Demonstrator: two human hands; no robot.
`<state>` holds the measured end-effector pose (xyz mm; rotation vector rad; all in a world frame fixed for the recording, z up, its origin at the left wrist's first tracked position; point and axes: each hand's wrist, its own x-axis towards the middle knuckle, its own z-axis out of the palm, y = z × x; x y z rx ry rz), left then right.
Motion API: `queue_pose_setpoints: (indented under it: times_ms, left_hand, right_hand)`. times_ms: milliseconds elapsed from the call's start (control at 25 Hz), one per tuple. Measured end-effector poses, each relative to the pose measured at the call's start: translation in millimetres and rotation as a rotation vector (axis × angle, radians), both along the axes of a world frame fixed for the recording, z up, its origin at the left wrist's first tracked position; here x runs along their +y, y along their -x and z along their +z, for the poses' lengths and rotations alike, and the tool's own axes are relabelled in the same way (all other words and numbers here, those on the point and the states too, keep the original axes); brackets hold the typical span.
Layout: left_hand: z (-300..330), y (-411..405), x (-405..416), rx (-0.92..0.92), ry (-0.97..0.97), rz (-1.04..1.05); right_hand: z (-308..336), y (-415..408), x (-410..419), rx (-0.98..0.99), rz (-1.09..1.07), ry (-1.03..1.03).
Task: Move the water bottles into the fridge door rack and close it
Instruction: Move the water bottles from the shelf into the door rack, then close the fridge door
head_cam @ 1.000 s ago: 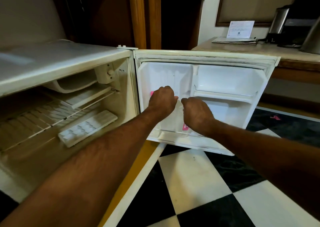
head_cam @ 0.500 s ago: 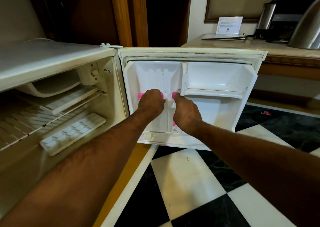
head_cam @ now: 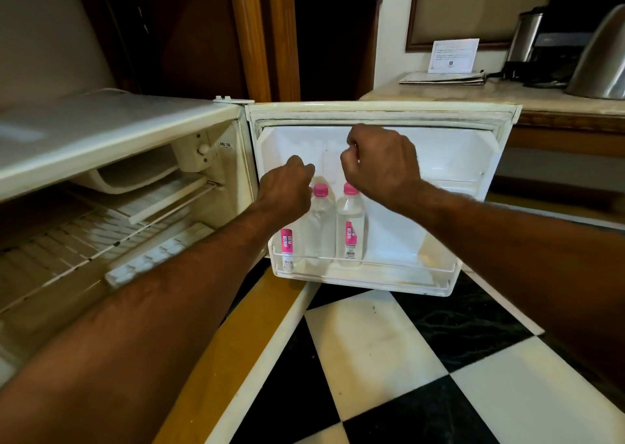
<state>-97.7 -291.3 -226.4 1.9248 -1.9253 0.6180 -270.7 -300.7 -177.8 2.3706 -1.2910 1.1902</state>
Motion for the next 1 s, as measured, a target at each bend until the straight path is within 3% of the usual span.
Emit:
queue_pose_setpoints:
  times_ms: [120, 240, 520, 680, 1000]
  left_hand:
    - [-3, 12, -14, -0.219, -0.078, -0.084]
    - [-7, 16, -28, -0.377, -0.17, -0.125]
    - [-8, 18, -52, -0.103, -0.177, -0.101]
    - [-15, 19, -57, -0.21, -0.057, 0.016]
    - [-15, 25, -40, -0.243, -0.084, 0.124]
  right_hand:
    - [21, 0, -12, -0.092, -0.095, 0.006]
    - [32, 8, -31, 0.011, -0.227, -0.029]
    - [-2, 17, -51, 0.253, -0.302, -0.133]
    - [-2, 14, -55, 0.226, -0.317, -0.052]
    - [5, 17, -50, 0.167, -0.249, -0.069]
